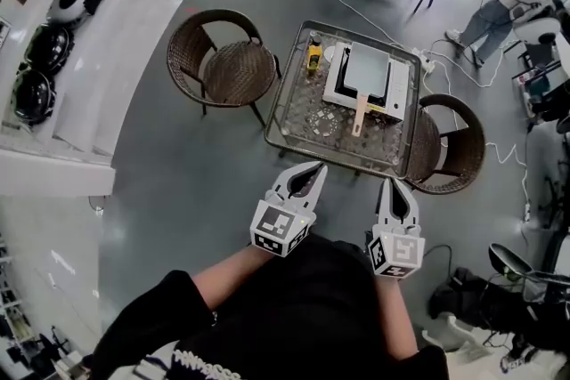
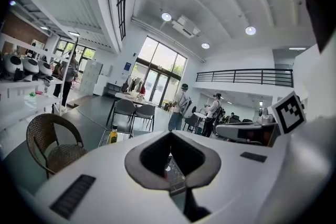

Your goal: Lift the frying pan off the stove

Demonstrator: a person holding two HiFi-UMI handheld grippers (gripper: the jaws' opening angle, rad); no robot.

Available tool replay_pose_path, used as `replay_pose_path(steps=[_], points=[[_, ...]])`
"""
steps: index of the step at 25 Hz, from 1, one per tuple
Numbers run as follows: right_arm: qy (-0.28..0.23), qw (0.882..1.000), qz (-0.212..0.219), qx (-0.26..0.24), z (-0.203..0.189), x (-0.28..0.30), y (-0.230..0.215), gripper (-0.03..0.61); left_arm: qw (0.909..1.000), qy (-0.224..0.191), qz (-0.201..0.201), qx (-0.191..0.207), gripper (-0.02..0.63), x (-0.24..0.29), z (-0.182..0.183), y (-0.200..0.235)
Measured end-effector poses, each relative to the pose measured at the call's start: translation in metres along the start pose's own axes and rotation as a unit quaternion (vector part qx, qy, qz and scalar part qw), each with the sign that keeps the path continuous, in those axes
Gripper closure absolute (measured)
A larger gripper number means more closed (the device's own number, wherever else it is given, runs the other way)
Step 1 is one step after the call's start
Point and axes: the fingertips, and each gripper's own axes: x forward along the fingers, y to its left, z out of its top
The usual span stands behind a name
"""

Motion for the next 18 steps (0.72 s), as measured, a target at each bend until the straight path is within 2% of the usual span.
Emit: replay_pose_path(steps=[11,18], points=[[0.016,1.0,-0.01,0.008,-0.006,0.032,0.009,0.548,0.9994,0.024,-0.027,-0.001,0.598,0.029,-0.003,0.026],[0.006,0.999,-0.016,0.028,-0.003,0.041,-0.018,0.548,0.9986,0.042,-0.032,0.004,0.598,0.065,-0.005,0.025]])
